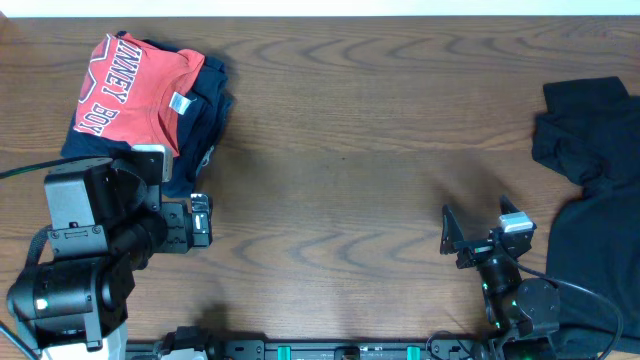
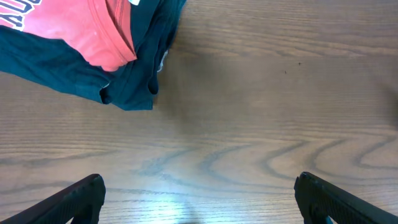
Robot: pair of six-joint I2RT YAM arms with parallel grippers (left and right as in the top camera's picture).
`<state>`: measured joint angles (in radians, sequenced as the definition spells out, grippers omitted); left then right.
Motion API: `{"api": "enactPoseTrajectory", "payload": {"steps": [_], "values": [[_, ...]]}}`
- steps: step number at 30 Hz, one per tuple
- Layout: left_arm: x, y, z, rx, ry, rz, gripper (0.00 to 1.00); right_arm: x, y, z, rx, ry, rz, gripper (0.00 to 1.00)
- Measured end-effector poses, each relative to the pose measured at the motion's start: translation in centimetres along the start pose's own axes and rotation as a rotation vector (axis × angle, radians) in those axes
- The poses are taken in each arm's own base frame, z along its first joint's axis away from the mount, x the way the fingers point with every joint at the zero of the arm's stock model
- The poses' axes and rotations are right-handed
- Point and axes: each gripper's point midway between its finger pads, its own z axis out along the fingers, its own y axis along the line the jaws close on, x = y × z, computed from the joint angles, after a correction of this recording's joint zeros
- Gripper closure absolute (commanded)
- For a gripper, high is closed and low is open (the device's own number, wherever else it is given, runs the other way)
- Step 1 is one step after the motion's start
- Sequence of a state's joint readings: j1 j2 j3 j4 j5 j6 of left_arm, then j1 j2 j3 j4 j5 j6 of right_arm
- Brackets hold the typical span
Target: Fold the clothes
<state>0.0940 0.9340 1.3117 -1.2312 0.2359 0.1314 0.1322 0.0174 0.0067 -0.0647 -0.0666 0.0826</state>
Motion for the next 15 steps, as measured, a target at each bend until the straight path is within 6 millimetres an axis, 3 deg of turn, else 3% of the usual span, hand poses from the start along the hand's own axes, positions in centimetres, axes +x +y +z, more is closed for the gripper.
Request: {"api": "enactPoseTrajectory", "payload": {"steps": [7,15], "values": [[0.0,0.1,0.0,-0.003,0.0,0.0,0.02,0.0,0.0,0.0,0.0,0.0,0.0,0.01],[0.3,1.5,-1.0,-0.108,-0.027,0.014,0.02,0.0,0.0,0.0,0.0,0.0,0.0,0.01]]}}
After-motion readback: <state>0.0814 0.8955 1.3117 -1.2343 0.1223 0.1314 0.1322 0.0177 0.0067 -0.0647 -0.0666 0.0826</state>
